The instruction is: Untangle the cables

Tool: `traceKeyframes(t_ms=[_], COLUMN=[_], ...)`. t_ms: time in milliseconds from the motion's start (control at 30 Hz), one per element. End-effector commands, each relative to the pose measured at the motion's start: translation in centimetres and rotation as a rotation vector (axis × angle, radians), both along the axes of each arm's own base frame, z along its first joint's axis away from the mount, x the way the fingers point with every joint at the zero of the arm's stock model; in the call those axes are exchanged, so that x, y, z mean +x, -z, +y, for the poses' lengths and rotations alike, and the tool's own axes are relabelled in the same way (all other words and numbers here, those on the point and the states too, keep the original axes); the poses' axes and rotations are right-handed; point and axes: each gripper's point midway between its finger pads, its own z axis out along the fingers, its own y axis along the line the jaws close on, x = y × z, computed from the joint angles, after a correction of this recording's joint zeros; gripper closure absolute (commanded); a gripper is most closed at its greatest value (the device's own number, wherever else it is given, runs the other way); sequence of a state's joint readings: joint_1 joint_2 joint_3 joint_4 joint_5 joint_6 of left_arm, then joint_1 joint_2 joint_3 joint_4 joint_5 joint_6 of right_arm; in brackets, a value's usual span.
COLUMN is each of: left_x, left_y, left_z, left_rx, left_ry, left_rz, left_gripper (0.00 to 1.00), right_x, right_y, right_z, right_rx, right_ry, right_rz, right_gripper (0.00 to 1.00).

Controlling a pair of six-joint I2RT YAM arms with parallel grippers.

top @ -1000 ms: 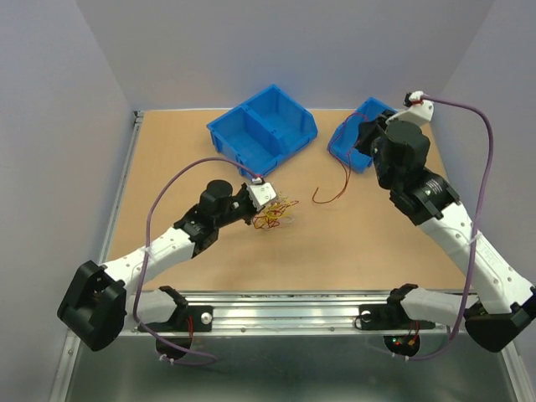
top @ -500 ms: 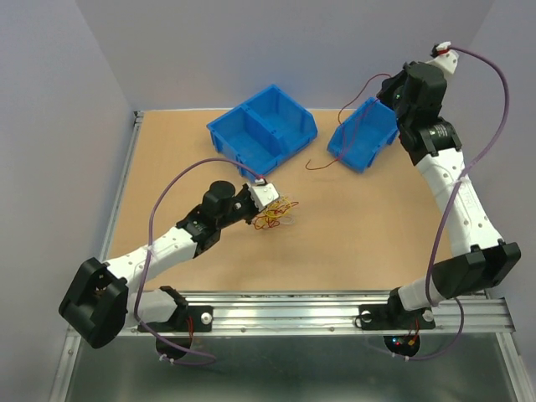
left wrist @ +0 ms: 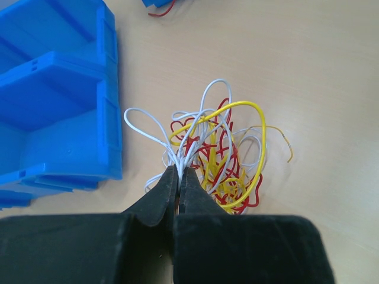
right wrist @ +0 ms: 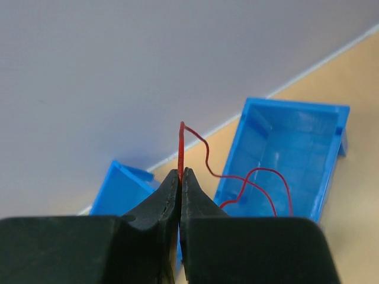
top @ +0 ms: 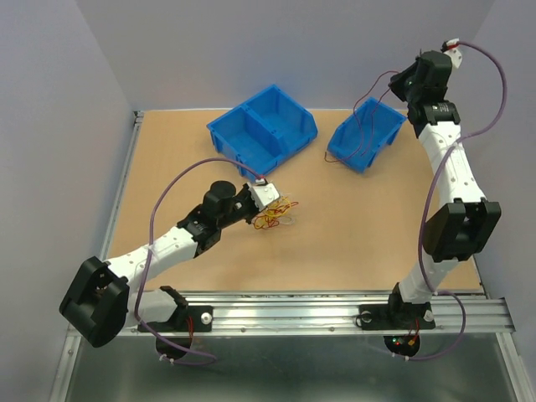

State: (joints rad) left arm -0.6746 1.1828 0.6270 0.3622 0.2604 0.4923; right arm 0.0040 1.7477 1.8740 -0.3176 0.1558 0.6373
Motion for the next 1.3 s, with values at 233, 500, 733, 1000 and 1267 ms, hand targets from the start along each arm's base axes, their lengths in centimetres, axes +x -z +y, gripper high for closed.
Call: traceKeyframes(t_ms=[233, 500, 733, 1000, 1267], left_x=[0.6, 0.5, 0.4, 0.3, 0.0], left_y=[-2.5, -2.5, -2.4, -1.8, -1.9], left_z=[-0.8, -0.8, -0.8, -1.1, -1.3], left_rx=[-0.043, -0.042, -0.038, -0.017, -0.017], left_ry=[0.005, 0.008, 0.009, 0.019, 0.027], left_rz=[-0.078, -0.077, -0.080, -0.072, -0.077], left_gripper=[1.00, 1.00, 1.00, 1.00, 1.00], right_x=[-0.4, 0.5, 3.6, 5.7, 4.4], right_y=[10.3, 14.6, 20.0, 23.1, 17.5], right_z=[-3.0, -3.7, -2.6, -1.5, 0.1], right_rx=[-0.002, -0.027, -0.123, -0.273, -0.316], right_ry=[0.187, 0.225, 0.214, 0.253, 0.215], right_rz=[0.177, 0.260, 0.374, 0.476, 0.402], right_gripper=[0.99, 0.99, 0.99, 0.97, 0.45])
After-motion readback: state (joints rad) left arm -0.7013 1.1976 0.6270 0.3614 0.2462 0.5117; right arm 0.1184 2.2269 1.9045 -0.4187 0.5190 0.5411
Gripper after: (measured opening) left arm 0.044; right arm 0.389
